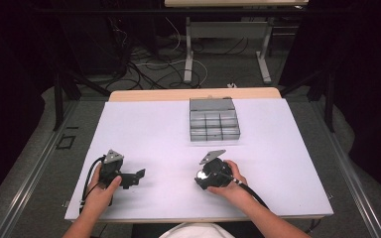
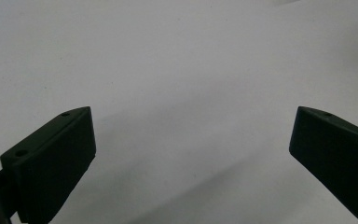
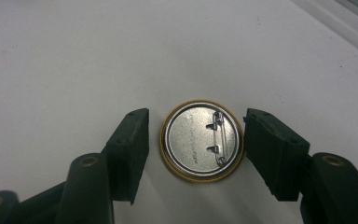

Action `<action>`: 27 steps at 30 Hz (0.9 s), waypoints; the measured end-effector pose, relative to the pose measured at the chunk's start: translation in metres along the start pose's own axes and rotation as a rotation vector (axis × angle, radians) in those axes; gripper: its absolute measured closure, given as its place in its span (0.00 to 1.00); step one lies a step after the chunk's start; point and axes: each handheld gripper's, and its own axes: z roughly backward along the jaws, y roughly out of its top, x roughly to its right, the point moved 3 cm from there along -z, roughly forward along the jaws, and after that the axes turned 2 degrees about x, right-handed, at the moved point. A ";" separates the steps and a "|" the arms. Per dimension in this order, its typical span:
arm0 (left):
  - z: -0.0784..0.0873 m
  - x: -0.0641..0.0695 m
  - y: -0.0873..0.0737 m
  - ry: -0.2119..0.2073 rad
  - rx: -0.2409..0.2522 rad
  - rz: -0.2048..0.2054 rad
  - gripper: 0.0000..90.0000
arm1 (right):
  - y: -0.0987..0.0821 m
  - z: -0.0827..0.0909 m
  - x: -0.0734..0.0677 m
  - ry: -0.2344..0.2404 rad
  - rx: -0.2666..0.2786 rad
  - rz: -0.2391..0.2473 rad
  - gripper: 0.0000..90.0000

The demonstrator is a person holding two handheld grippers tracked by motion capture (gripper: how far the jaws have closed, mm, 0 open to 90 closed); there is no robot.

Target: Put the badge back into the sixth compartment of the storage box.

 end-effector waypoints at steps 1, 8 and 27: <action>0.000 0.000 0.000 0.000 0.000 0.000 0.01 | 0.000 0.000 0.000 0.000 0.000 0.000 0.45; 0.000 0.000 0.000 -0.001 0.001 0.000 0.01 | 0.000 0.000 0.000 0.002 0.001 -0.005 0.46; 0.000 0.000 0.000 -0.001 -0.002 -0.006 0.01 | 0.000 0.000 0.003 0.001 0.004 -0.018 0.52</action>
